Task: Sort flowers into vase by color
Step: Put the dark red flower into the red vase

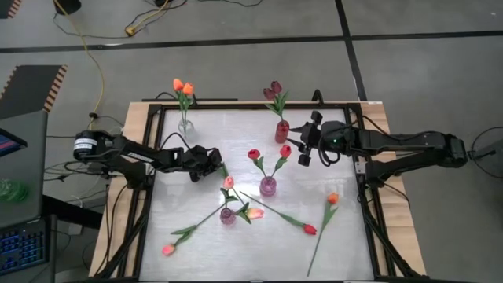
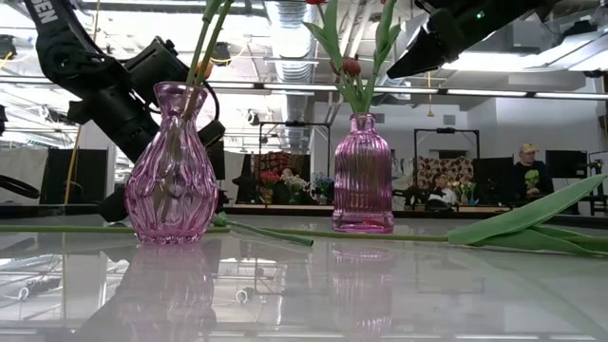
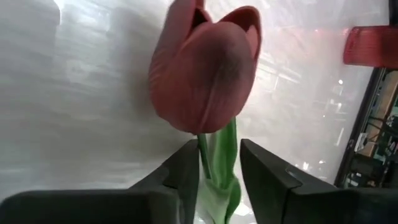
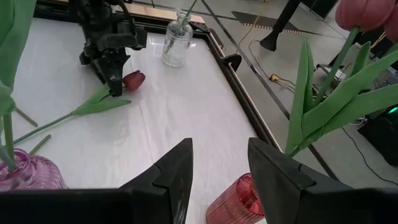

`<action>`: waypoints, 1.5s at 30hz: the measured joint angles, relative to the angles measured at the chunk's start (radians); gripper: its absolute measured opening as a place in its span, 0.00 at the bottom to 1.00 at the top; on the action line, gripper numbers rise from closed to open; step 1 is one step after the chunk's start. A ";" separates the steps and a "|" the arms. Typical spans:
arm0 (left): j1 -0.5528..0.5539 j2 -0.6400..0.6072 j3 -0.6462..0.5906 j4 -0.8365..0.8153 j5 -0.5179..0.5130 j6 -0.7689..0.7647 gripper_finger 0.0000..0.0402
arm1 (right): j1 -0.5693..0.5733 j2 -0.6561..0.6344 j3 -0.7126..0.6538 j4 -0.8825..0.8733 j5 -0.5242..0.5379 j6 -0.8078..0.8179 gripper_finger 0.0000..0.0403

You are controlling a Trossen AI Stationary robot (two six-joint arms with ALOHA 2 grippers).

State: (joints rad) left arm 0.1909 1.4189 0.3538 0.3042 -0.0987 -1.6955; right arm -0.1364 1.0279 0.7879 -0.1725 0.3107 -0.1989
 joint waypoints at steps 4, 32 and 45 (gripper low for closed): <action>0.000 0.001 0.000 -0.002 -0.006 0.001 0.16 | 0.000 0.000 0.000 0.000 0.000 0.013 0.45; -0.058 -0.001 -0.001 0.520 -0.157 0.493 0.00 | 0.000 -0.011 0.000 0.005 0.003 0.018 0.45; -0.056 -0.002 0.058 0.724 -0.190 0.993 0.00 | -0.001 -0.040 0.000 0.009 0.005 0.069 0.45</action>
State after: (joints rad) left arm 0.1345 1.4174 0.4118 1.0280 -0.2891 -0.7027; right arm -0.1371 0.9878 0.7883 -0.1631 0.3153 -0.1298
